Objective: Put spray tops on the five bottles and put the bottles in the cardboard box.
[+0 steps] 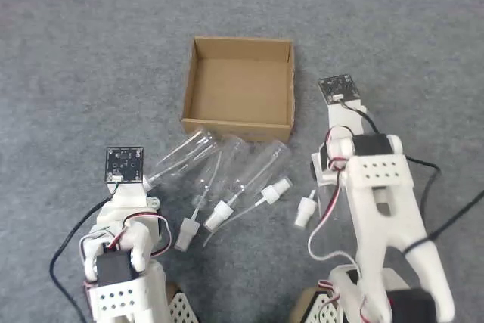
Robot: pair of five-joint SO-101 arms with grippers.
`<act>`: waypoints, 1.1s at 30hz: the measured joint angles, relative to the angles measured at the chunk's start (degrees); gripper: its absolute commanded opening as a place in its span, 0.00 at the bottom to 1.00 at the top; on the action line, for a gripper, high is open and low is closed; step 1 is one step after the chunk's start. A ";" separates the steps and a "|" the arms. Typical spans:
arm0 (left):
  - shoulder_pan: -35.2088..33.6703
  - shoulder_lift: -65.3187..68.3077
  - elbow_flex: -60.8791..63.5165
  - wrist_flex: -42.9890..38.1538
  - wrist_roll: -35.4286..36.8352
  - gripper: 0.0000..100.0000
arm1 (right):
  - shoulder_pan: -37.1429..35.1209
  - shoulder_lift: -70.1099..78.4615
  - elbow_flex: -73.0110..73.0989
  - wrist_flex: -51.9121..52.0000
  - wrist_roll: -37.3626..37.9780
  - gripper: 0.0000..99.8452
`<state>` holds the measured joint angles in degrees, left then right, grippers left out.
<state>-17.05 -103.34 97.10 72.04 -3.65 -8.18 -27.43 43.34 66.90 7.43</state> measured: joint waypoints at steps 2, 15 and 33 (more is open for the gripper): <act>0.00 0.00 0.00 0.00 0.00 0.01 | 0.18 -1.67 0.44 0.00 0.00 0.02; 0.00 0.00 0.00 0.00 0.00 0.01 | -0.09 -12.75 1.23 0.70 0.00 0.02; 0.00 0.00 0.00 0.00 0.00 0.01 | -9.93 -24.79 2.73 0.70 0.00 0.02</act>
<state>-17.05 -103.34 97.10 72.04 -3.65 -18.11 -52.22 46.07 67.60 7.43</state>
